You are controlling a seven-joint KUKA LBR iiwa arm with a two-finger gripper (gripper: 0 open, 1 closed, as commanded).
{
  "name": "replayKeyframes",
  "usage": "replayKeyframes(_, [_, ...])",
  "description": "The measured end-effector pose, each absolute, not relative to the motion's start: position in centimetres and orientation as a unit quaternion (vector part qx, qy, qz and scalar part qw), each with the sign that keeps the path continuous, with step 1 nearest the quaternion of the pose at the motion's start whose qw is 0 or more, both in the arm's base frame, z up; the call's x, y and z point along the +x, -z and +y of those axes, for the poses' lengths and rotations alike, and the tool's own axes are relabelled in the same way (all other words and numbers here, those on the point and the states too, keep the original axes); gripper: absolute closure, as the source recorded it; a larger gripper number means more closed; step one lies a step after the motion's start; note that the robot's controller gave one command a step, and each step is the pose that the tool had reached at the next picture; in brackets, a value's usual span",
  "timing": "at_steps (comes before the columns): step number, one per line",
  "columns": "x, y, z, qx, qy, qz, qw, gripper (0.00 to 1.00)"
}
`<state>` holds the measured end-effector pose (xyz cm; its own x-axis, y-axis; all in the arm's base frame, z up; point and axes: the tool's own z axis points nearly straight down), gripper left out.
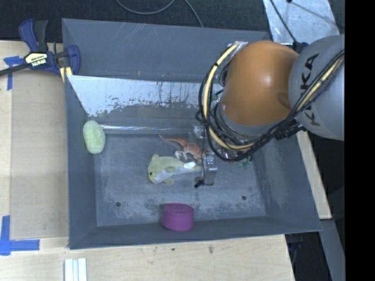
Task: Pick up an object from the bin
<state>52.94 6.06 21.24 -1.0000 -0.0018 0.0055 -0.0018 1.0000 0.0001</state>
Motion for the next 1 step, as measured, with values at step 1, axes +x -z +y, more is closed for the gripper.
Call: replayKeyframes(1, [53.1, -21.71, 6.02, 0.0, 0.0, -1.0, -0.002, 0.0])
